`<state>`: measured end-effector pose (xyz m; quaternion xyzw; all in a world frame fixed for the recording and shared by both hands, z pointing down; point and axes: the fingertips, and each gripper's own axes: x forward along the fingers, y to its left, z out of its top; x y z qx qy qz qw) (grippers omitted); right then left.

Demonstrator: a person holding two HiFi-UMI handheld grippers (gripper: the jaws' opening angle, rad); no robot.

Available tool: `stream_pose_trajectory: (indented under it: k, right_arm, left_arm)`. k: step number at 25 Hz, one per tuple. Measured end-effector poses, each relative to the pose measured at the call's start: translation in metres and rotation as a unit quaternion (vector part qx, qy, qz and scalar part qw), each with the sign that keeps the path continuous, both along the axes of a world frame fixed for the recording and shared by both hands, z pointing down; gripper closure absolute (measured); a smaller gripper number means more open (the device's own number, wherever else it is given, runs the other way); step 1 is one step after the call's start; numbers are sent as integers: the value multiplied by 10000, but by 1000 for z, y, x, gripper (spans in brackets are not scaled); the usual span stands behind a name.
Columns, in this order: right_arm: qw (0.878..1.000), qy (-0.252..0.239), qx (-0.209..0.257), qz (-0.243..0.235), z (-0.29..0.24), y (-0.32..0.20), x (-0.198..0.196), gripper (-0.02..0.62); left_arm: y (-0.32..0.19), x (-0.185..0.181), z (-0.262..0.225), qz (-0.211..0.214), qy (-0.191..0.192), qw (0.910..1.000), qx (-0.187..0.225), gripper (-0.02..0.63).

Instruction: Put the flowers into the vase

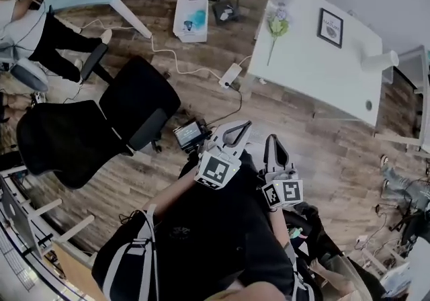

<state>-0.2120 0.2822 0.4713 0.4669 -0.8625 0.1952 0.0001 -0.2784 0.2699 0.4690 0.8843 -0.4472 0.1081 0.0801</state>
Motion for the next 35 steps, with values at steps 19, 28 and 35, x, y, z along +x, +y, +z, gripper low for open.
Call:
stream_pose_trajectory:
  k: [19,28,35]
  right_arm:
    - [9887,-52,819,-1253,-33,3,-69,578]
    - [9965,-248,178,-777,-18,-19,-82,580]
    - [9997,-198,-23,-138,-5,-53,-45,578]
  left_arm:
    - [-16,-22,-11,206,290,9993,122,595]
    - [-26,-45,-5,609,376,9974,55,595]
    - [-53,-38,10,560,338,9976,-221,595]
